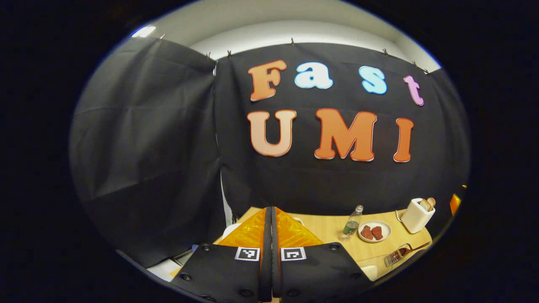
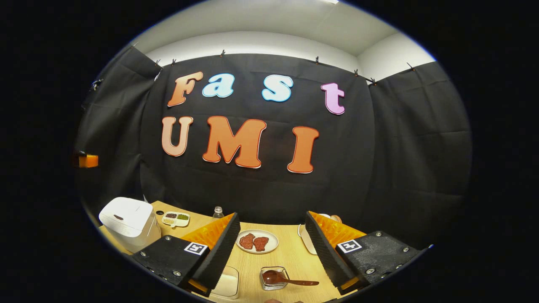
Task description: Close the left gripper, press the button to open the rice cooker; take a wooden spoon from the chopstick holder with the right hand, scoop a spoonful of rice and pour it into the rice cooker, then put the wooden spoon back into the chopstick holder.
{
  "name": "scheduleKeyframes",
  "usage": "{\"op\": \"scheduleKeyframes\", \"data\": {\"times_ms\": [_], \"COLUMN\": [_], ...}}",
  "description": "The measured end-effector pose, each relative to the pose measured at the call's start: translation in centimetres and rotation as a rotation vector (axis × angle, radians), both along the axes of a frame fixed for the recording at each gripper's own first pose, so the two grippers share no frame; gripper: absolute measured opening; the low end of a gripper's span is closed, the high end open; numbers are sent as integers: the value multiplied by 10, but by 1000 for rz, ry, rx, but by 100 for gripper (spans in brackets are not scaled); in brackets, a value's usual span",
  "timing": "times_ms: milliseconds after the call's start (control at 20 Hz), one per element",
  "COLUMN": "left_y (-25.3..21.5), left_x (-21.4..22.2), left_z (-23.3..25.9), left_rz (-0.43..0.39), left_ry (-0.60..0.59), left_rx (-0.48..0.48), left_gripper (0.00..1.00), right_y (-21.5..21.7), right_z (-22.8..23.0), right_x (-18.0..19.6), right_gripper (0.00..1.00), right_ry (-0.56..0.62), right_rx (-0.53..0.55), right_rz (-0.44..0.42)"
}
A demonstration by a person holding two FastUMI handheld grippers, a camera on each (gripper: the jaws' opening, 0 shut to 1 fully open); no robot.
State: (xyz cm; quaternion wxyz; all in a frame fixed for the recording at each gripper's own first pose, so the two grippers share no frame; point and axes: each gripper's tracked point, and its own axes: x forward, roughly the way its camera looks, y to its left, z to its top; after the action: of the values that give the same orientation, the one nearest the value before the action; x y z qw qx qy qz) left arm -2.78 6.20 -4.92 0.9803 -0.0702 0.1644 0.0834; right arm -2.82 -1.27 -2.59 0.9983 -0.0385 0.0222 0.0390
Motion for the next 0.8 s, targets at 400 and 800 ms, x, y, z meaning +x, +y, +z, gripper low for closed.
{"op": "scheduleKeyframes", "data": {"times_ms": [400,800], "left_y": [3,9], "left_x": [11,3], "left_z": [-131,-193], "left_rz": [-17,7], "left_ry": [508,697], "left_rx": [-306,-370], "left_gripper": [5,5], "right_y": [-15,-29], "right_z": [-28,-60], "right_x": [-4,-10], "right_gripper": [97,97], "right_ry": [64,136], "right_rx": [-16,-34], "right_rz": [-38,-95]}}
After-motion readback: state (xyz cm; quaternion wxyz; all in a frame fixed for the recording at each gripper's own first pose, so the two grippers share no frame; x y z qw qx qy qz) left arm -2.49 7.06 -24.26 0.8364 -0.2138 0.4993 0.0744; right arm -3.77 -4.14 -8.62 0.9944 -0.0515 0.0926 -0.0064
